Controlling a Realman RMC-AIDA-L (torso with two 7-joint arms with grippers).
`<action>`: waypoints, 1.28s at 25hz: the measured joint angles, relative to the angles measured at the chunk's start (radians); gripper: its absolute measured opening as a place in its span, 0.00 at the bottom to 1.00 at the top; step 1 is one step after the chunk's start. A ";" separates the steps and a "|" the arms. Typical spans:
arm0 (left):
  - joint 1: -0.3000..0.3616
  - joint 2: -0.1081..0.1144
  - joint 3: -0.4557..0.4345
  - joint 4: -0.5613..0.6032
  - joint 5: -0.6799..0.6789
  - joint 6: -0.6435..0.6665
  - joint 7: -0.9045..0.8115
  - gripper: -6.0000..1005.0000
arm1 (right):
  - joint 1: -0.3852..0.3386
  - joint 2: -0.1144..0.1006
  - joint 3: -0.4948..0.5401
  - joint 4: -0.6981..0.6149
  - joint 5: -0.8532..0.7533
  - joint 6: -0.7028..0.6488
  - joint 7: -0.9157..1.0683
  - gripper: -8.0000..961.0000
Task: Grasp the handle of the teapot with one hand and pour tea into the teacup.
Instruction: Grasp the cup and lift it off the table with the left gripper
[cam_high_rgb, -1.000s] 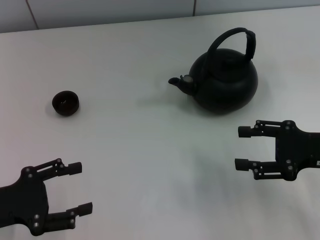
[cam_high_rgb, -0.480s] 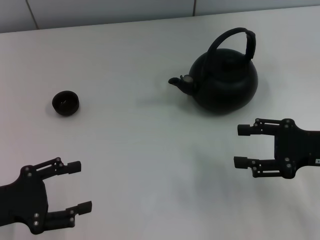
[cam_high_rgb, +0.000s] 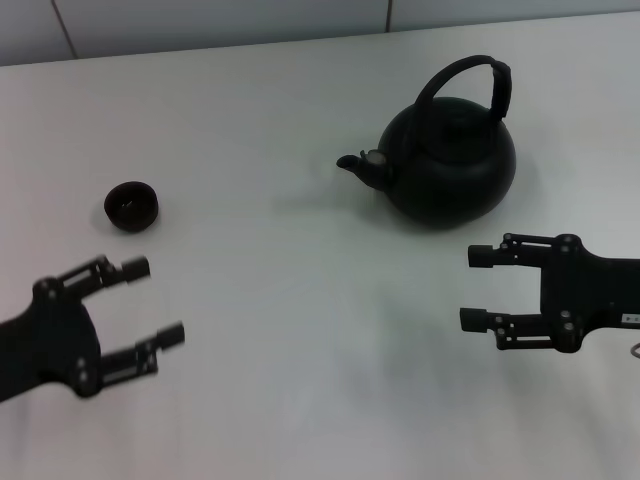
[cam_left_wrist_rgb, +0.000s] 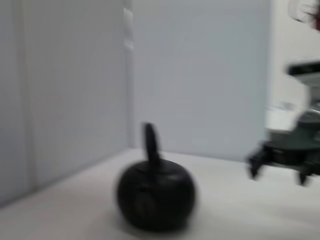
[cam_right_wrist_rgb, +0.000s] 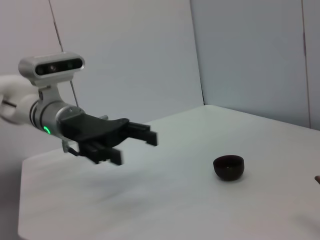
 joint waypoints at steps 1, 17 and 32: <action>-0.003 -0.008 -0.024 -0.021 -0.009 -0.016 0.026 0.81 | 0.004 0.000 0.000 0.007 0.001 0.004 -0.002 0.79; -0.102 -0.016 -0.069 -0.470 -0.409 -0.328 0.393 0.81 | 0.028 -0.001 0.009 0.032 0.005 0.012 -0.006 0.79; -0.181 -0.017 -0.061 -0.489 -0.409 -0.625 0.402 0.81 | 0.018 -0.002 0.014 0.036 0.006 0.012 -0.006 0.79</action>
